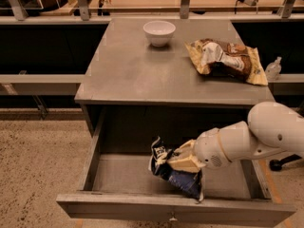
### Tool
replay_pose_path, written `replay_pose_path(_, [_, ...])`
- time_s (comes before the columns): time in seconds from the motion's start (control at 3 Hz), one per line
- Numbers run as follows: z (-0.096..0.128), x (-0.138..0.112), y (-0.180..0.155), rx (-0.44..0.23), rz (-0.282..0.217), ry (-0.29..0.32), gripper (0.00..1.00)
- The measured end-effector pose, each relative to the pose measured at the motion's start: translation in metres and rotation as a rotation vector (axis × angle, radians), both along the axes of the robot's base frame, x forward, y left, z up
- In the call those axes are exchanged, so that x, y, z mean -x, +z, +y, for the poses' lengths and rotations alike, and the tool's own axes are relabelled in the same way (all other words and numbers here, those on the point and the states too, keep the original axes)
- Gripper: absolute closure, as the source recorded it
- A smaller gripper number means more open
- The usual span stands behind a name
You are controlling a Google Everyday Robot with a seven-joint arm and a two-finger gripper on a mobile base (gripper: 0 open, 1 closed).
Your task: Place blue chip bag into top drawer
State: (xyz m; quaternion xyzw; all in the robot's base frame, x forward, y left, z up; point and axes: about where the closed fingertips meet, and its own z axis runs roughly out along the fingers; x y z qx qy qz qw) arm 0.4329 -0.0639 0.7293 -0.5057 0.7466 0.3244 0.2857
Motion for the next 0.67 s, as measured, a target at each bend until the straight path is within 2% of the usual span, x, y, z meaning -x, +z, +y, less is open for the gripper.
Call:
replay_pose_path(0.33, [0.005,-0.001,-0.013,0.021,-0.021,0.030,0.13])
replay_pose_path(0.67, [0.012,-0.009,0.015,0.020,-0.112,0.088,0.00])
